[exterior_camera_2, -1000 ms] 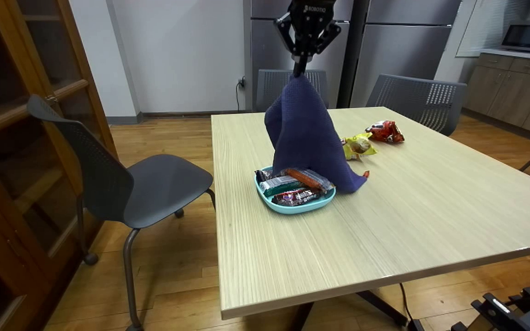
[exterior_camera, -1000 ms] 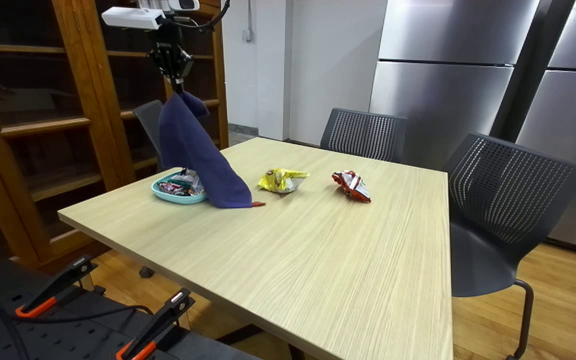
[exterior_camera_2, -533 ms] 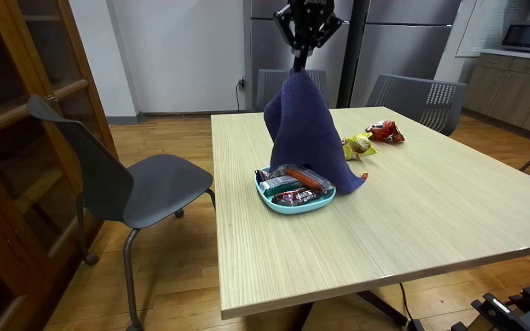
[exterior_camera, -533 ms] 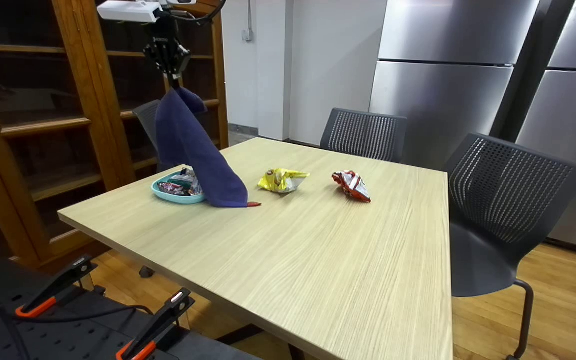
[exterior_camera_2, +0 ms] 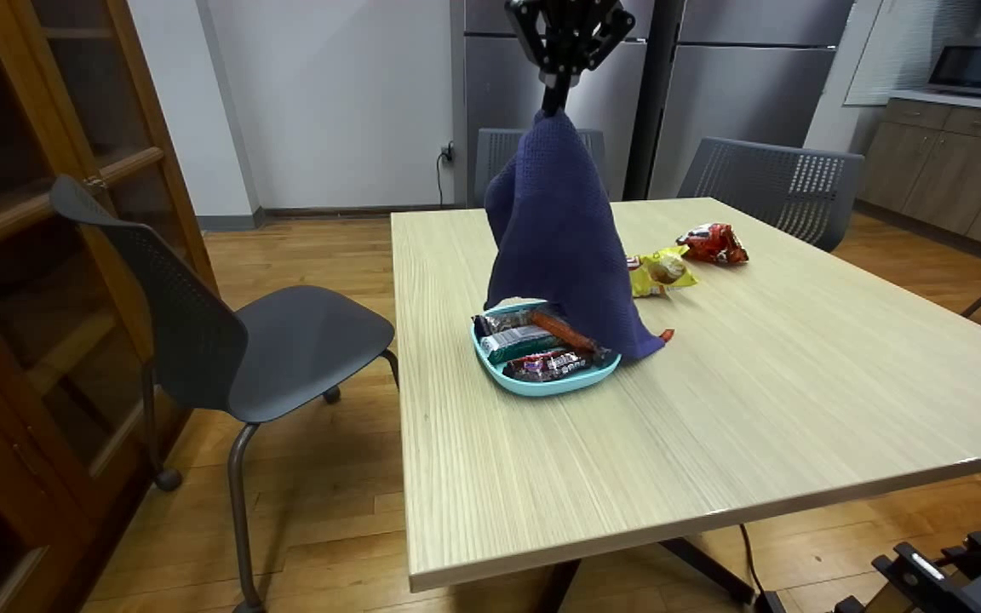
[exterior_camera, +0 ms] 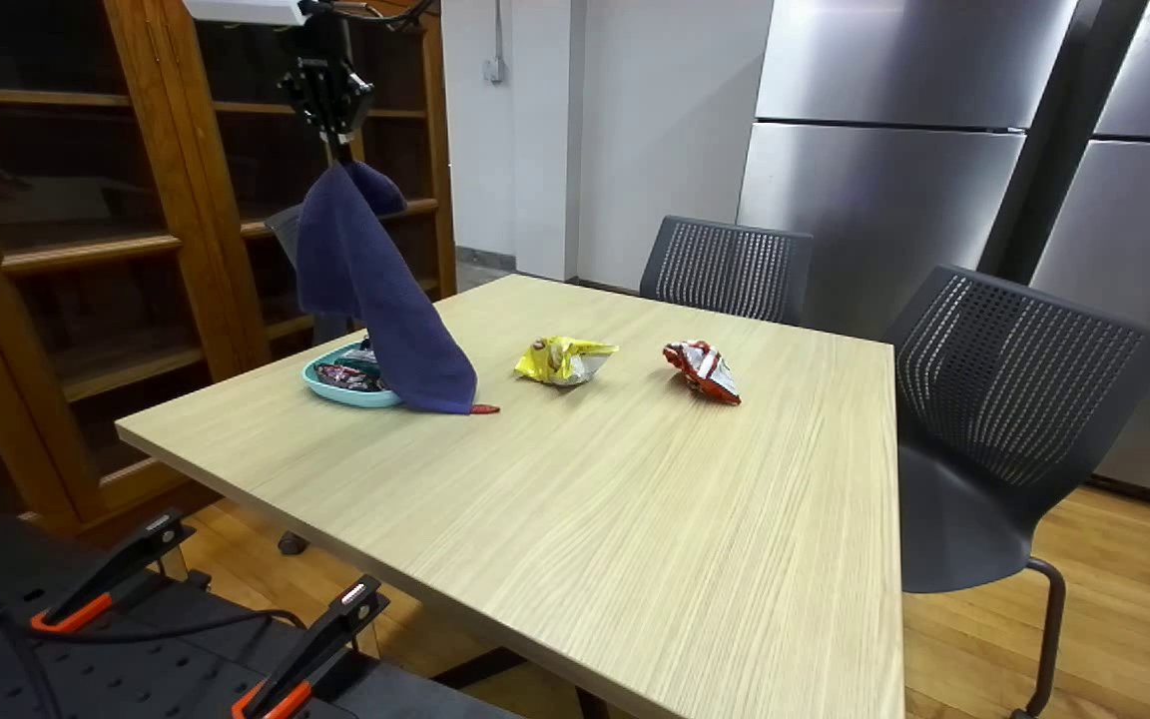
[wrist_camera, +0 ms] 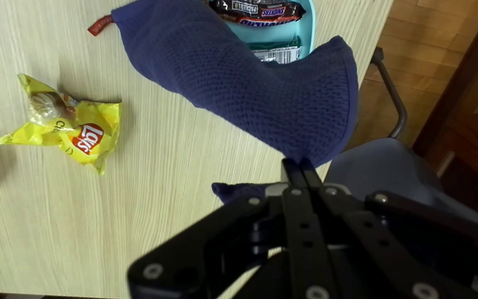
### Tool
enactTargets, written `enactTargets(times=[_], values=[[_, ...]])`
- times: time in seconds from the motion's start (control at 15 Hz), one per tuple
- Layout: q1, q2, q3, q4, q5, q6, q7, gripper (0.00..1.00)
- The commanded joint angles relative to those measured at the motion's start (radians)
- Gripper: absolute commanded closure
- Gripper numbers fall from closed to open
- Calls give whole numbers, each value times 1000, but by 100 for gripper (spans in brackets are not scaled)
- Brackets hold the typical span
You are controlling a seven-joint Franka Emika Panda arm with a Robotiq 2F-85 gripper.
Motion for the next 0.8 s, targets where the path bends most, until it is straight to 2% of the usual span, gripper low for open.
enactTargets(times=[0.0, 0.73], values=[[-1, -13, 13, -3, -2, -39, -14, 100], [42, 71, 37, 36, -32, -116, 0, 100]])
